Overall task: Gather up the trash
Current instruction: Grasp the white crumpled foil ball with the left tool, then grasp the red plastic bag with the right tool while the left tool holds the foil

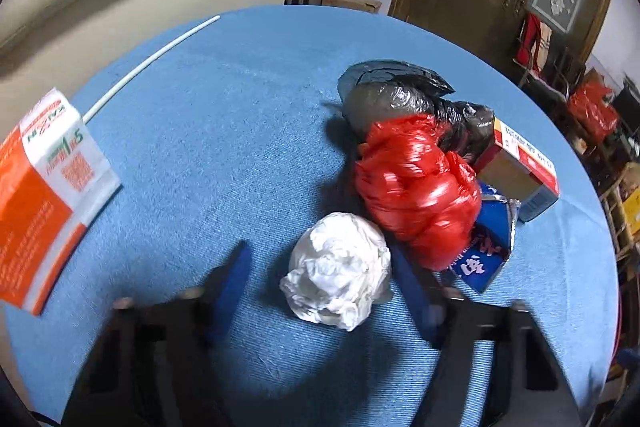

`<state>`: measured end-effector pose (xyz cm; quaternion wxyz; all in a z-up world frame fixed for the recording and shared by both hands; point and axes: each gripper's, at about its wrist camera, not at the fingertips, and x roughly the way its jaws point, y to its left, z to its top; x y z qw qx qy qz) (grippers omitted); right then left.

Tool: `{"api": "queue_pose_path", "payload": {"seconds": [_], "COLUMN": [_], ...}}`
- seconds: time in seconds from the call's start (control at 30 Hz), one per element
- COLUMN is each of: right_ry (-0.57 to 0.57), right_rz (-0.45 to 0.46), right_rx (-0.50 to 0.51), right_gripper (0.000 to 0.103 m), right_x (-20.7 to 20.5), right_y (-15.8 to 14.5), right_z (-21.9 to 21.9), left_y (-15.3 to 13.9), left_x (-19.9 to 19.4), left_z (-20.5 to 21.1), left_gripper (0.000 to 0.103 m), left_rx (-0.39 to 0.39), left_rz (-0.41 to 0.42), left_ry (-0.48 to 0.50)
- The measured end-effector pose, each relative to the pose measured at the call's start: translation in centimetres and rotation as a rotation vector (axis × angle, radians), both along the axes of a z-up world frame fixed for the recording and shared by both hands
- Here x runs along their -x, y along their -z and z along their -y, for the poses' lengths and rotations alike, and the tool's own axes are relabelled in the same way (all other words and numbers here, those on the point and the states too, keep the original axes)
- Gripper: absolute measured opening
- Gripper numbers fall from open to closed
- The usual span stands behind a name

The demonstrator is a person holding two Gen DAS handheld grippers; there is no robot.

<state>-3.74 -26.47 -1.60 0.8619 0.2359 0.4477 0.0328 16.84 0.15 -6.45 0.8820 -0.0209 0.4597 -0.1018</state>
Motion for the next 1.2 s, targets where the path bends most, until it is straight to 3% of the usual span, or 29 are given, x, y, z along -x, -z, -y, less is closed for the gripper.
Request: {"api": "queue_pose_path", "payload": {"seconds": [0.03, 0.13, 0.4, 0.6, 0.73, 0.9, 1.0, 1.07, 1.2], "right_ry": [-0.006, -0.027, -0.13, -0.273, -0.363, -0.437, -0.436, -0.441, -0.426], "right_rz": [-0.001, -0.001, 0.045, 0.099, 0.095, 0.068, 0.051, 0.021, 0.021], "right_rx": [0.0, 0.002, 0.007, 0.059, 0.128, 0.253, 0.362, 0.409, 0.392], "right_gripper": [0.073, 0.072, 0.072, 0.073, 0.072, 0.07, 0.066, 0.049, 0.041], "right_x": [-0.3, -1.3, -5.4, -11.0, -16.0, -19.4, -20.7, -21.5, -21.4], "right_y": [0.0, 0.0, -1.2, -2.3, -1.8, 0.0, 1.5, 2.8, 3.0], "right_z": [-0.2, -1.2, -6.1, -12.8, -17.7, -22.2, -23.9, -24.6, -24.4], "left_y": [0.0, -0.2, -1.3, -1.3, -1.0, -1.1, -1.0, -0.9, -0.7], "left_x": [0.0, 0.1, 4.9, 8.1, 8.9, 8.5, 8.6, 8.6, 8.6], "left_z": [0.0, -0.5, -3.6, -6.6, -7.2, -7.5, -7.5, -7.4, -7.2], "left_gripper": [0.04, 0.037, 0.036, 0.036, 0.036, 0.036, 0.036, 0.036, 0.036], "left_rx": [0.0, 0.019, 0.008, 0.018, 0.024, 0.041, 0.048, 0.048, 0.043], "left_rz": [-0.001, -0.005, 0.024, 0.032, 0.026, 0.024, 0.023, 0.02, 0.017], "left_ry": [0.009, 0.015, -0.026, -0.103, -0.122, -0.129, -0.126, -0.124, -0.121]}}
